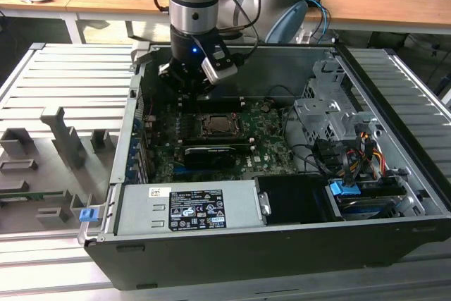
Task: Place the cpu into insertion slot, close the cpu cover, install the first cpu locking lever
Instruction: 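Close the cpu cover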
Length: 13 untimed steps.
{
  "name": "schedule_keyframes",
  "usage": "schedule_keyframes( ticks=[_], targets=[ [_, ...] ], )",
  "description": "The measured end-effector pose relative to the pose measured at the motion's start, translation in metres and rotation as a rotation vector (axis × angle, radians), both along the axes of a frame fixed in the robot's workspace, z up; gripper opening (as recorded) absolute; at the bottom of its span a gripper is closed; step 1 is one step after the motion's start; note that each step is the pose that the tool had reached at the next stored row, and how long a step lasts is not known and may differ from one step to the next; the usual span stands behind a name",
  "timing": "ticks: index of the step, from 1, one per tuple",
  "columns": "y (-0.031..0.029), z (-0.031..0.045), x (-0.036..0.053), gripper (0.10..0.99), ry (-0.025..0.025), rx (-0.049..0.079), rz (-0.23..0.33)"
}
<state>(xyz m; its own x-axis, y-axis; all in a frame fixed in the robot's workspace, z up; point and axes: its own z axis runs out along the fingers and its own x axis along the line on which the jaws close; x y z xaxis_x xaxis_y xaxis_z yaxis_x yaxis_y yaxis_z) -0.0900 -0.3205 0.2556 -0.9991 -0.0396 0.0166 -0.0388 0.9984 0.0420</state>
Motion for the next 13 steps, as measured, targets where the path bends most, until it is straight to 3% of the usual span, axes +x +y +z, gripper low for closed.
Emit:
schedule_keyframes(
  ticks=[13],
  targets=[
    [0.0018,0.0000,-0.0126,0.106,0.0001,0.000,0.000]
  ],
)
